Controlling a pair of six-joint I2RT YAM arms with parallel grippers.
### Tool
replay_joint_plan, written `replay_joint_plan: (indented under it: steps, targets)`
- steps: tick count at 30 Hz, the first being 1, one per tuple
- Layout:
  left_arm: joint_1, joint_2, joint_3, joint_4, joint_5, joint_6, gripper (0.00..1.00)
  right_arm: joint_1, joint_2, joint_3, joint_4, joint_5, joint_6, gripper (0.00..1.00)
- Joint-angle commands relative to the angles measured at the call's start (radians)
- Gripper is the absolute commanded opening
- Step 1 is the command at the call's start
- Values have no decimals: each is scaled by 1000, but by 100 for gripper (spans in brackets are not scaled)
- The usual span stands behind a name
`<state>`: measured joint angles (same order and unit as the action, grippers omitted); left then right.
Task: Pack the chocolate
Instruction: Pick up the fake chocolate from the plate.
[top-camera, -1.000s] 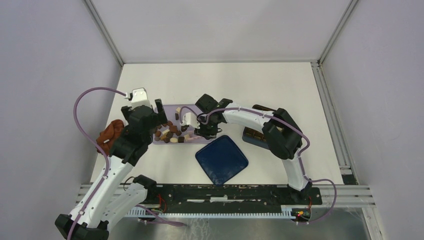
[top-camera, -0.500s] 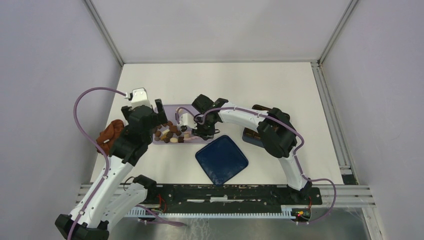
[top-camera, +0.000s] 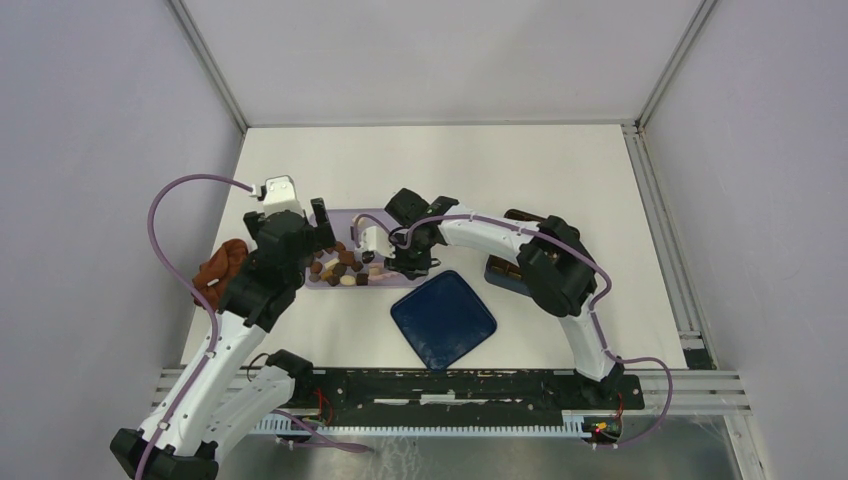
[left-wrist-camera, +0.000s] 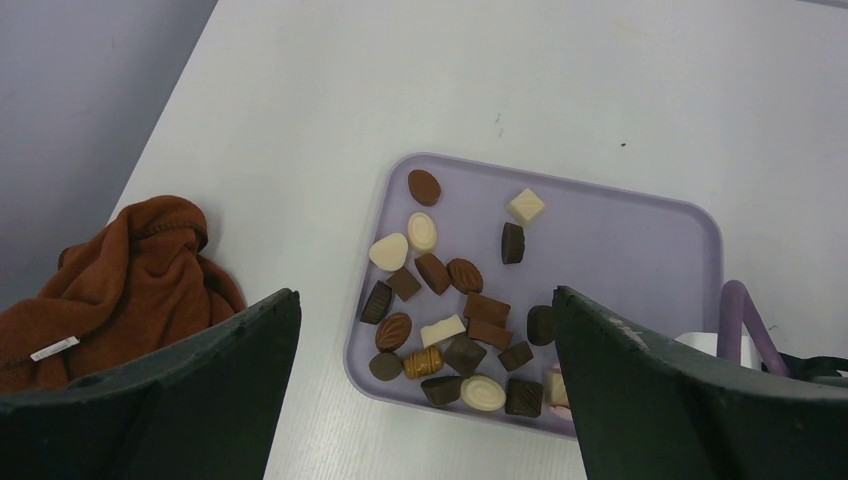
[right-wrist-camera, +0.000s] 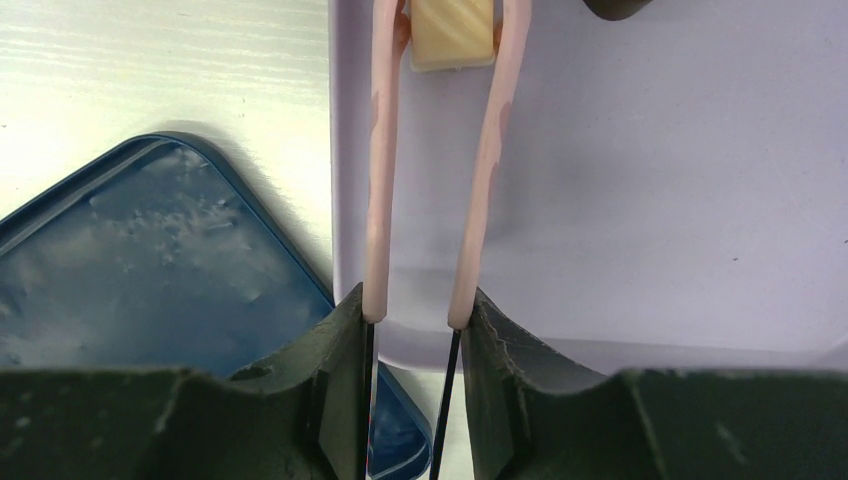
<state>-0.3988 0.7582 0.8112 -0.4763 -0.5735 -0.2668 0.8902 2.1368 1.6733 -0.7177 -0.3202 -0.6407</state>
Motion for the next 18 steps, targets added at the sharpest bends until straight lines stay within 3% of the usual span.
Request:
replay_joint_plan:
  steps: [1,11,18]
  targets:
    - [9,-1,-6,38,0,51,100,-5,-85,-16,27,-6,10,16]
    - [11,4,-9,40,1,51,100,-47,-160,-53,35,-64,20,14]
    - [11,7,-11,44,6,53,100,-112,-340,-178,63,-108,20,14]
